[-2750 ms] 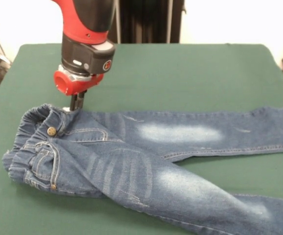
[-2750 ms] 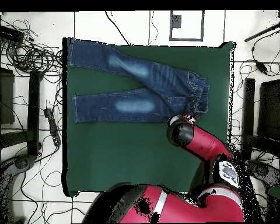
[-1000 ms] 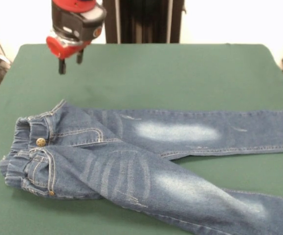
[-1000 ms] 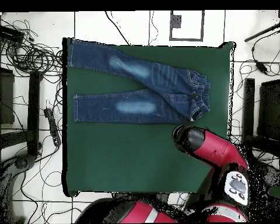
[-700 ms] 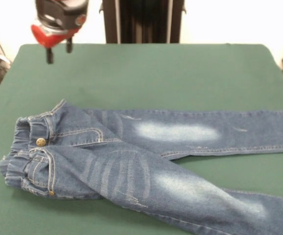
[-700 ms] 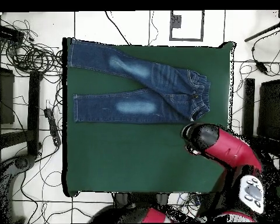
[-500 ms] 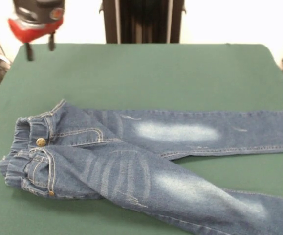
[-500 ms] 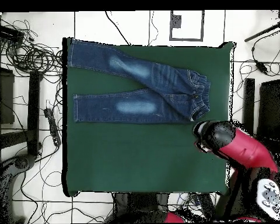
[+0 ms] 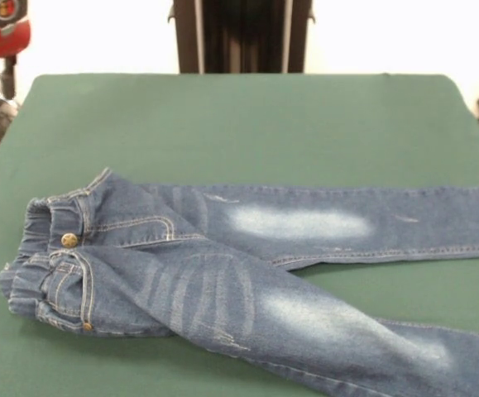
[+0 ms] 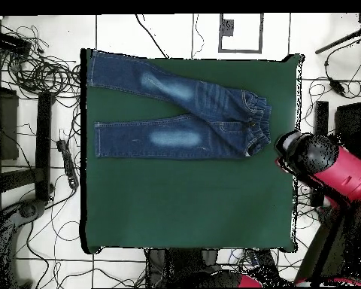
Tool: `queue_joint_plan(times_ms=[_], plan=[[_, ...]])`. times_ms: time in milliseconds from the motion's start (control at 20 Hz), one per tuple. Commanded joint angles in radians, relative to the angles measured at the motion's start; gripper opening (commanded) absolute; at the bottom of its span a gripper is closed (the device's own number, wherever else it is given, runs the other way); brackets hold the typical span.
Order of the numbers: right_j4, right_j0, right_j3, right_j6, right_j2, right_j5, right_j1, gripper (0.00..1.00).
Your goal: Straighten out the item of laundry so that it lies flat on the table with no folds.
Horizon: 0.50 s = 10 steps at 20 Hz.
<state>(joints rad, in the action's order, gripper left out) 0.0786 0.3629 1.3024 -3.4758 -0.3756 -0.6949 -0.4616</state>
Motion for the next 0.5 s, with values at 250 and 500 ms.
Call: queue_joint_plan(times_ms=[250, 500], plan=[[0.146, -0.032, -0.14, -0.049, 0.195, -0.111, 0.132, 1.0], [0.179, -0.048, -0.19, -0.071, 0.173, -0.155, 0.16, 1.0]])
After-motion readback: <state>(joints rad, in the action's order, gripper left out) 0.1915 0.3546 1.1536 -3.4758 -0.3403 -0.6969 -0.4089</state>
